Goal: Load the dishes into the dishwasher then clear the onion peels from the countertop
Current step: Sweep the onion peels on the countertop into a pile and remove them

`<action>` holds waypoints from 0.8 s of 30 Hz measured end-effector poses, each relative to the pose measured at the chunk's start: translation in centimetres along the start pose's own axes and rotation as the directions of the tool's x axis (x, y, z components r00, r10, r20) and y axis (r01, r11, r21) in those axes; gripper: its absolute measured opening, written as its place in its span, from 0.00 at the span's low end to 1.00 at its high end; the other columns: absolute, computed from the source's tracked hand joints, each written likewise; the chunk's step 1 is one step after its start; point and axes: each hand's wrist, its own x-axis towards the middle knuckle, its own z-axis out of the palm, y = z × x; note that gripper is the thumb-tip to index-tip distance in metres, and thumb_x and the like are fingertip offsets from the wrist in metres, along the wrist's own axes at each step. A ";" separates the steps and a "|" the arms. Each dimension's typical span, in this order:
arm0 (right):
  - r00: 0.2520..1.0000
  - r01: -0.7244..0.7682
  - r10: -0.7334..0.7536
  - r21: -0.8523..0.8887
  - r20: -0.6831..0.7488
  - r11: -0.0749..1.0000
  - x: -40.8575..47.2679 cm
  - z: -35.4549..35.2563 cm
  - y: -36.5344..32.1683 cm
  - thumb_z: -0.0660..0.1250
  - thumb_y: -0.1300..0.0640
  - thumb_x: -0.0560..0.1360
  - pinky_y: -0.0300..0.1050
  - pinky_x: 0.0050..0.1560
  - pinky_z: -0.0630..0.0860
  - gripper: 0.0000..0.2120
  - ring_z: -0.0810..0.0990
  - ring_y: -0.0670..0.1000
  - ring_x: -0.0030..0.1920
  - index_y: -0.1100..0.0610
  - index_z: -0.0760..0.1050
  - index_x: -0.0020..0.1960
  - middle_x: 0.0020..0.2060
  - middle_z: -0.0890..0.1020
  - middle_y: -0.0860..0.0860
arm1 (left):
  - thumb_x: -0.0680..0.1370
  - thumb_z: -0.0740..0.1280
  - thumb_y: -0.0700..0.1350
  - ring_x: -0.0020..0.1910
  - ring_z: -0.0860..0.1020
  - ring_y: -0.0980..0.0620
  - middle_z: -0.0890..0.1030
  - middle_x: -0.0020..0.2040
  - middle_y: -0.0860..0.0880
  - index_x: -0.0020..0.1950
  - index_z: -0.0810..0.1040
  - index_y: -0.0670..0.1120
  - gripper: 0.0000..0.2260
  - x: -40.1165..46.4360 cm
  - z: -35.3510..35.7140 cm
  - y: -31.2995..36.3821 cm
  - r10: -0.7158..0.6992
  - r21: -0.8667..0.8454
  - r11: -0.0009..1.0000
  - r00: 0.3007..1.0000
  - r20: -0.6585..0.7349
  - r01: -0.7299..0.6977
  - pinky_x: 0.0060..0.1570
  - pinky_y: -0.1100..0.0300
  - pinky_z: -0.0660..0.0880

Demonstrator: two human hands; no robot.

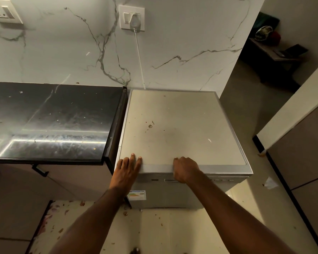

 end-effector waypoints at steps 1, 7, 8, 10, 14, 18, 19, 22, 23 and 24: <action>1.000 0.002 -0.002 -0.002 -0.004 1.000 0.0 0.0 0.0 0.67 0.57 0.79 0.50 0.62 0.76 0.19 0.80 0.58 0.64 0.60 0.74 0.69 0.63 0.80 0.57 | 0.63 0.79 0.39 0.65 0.69 0.35 0.62 0.77 0.34 0.82 0.51 0.43 0.53 -0.1 -0.1 0.1 -0.008 -0.002 1.000 1.000 0.002 0.008 0.66 0.41 0.69; 1.000 0.002 -0.002 -0.014 -0.004 1.000 -0.2 0.0 -0.1 0.69 0.56 0.78 0.49 0.62 0.76 0.19 0.80 0.57 0.63 0.59 0.75 0.68 0.62 0.81 0.56 | 0.62 0.78 0.41 0.65 0.69 0.35 0.62 0.77 0.34 0.82 0.52 0.44 0.53 -0.2 -0.2 0.3 -0.027 -0.006 1.000 0.999 -0.027 0.027 0.66 0.41 0.69; 1.000 0.002 -0.002 -0.015 -0.002 1.000 -0.2 0.0 -0.1 0.69 0.56 0.78 0.49 0.62 0.76 0.19 0.80 0.57 0.63 0.59 0.75 0.68 0.62 0.81 0.56 | 0.62 0.78 0.43 0.64 0.70 0.36 0.64 0.77 0.34 0.82 0.54 0.44 0.53 -0.2 -0.2 0.3 -0.019 -0.012 1.000 0.999 -0.036 0.018 0.65 0.41 0.70; 1.000 0.001 -0.001 -0.009 0.000 1.000 -0.2 -0.1 -0.2 0.69 0.56 0.78 0.49 0.62 0.76 0.19 0.80 0.57 0.63 0.59 0.75 0.68 0.62 0.81 0.56 | 0.59 0.81 0.52 0.63 0.71 0.36 0.67 0.75 0.34 0.81 0.61 0.43 0.54 -0.2 -0.1 0.2 -0.003 -0.029 1.000 0.999 -0.047 0.002 0.63 0.41 0.71; 1.000 -0.005 0.005 0.002 0.001 1.000 -0.4 -0.2 -0.2 0.68 0.56 0.79 0.50 0.63 0.76 0.20 0.79 0.59 0.64 0.59 0.73 0.69 0.64 0.80 0.57 | 0.63 0.73 0.72 0.65 0.71 0.38 0.67 0.75 0.38 0.80 0.63 0.47 0.52 0.3 -0.4 -0.4 0.007 -0.072 0.997 0.995 -0.100 -0.014 0.64 0.42 0.71; 1.000 -0.021 0.021 0.010 0.010 1.000 -0.3 -0.2 -0.3 0.67 0.56 0.79 0.50 0.63 0.76 0.21 0.79 0.59 0.64 0.60 0.72 0.70 0.64 0.80 0.58 | 0.68 0.60 0.78 0.62 0.72 0.43 0.69 0.68 0.44 0.74 0.67 0.52 0.42 0.7 -1.4 -0.9 0.015 -0.165 0.985 0.987 -0.161 -0.042 0.60 0.47 0.74; 0.999 -0.032 0.031 0.014 0.009 0.999 -0.3 -0.2 -0.3 0.67 0.56 0.79 0.50 0.63 0.76 0.21 0.79 0.59 0.64 0.59 0.73 0.70 0.64 0.80 0.58 | 0.70 0.59 0.78 0.60 0.72 0.45 0.71 0.66 0.45 0.70 0.69 0.53 0.39 0.8 -1.5 -1.1 0.022 -0.190 0.980 0.983 -0.184 -0.058 0.58 0.48 0.74; 0.998 -0.059 0.058 0.040 0.007 0.997 -0.4 -0.1 -0.6 0.67 0.56 0.78 0.52 0.62 0.77 0.21 0.79 0.59 0.64 0.58 0.73 0.70 0.64 0.80 0.58 | 0.73 0.58 0.77 0.56 0.73 0.48 0.73 0.61 0.48 0.63 0.71 0.55 0.31 1.1 -1.6 -1.9 0.033 -0.254 0.963 0.974 -0.226 -0.091 0.54 0.51 0.75; 0.998 -0.067 0.067 0.051 0.006 0.996 -0.5 -0.1 -0.6 0.67 0.55 0.78 0.52 0.63 0.77 0.22 0.79 0.59 0.64 0.58 0.73 0.70 0.64 0.79 0.57 | 0.74 0.58 0.76 0.55 0.73 0.49 0.73 0.60 0.48 0.62 0.71 0.54 0.30 1.3 -1.7 -2.1 0.033 -0.267 0.959 0.975 -0.220 -0.093 0.53 0.52 0.76; 0.997 -0.076 0.076 0.067 0.006 0.995 -0.6 -0.1 -0.7 0.67 0.55 0.78 0.52 0.64 0.77 0.23 0.78 0.59 0.65 0.57 0.72 0.71 0.65 0.79 0.57 | 0.74 0.57 0.76 0.53 0.73 0.50 0.72 0.59 0.48 0.63 0.71 0.54 0.30 1.6 -1.8 -2.4 0.037 -0.271 0.958 0.977 -0.209 -0.094 0.52 0.53 0.76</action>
